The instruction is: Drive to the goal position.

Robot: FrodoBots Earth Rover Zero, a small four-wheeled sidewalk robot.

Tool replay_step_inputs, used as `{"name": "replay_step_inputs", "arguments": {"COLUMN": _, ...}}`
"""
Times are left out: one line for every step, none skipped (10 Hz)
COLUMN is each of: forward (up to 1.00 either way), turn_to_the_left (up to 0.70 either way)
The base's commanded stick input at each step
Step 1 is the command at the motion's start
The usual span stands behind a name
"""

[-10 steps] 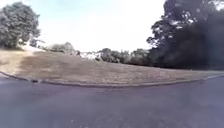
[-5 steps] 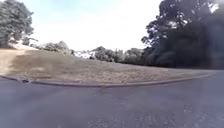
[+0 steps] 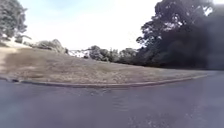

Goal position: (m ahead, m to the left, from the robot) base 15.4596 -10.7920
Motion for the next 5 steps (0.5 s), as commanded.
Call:
{"name": "replay_step_inputs", "arguments": {"forward": 0.45, "turn_to_the_left": -0.27}}
{"name": "replay_step_inputs", "arguments": {"forward": 0.45, "turn_to_the_left": -0.27}}
{"name": "replay_step_inputs", "arguments": {"forward": 0.45, "turn_to_the_left": -0.27}}
{"name": "replay_step_inputs", "arguments": {"forward": 0.45, "turn_to_the_left": -0.27}}
{"name": "replay_step_inputs", "arguments": {"forward": 0.45, "turn_to_the_left": -0.27}}
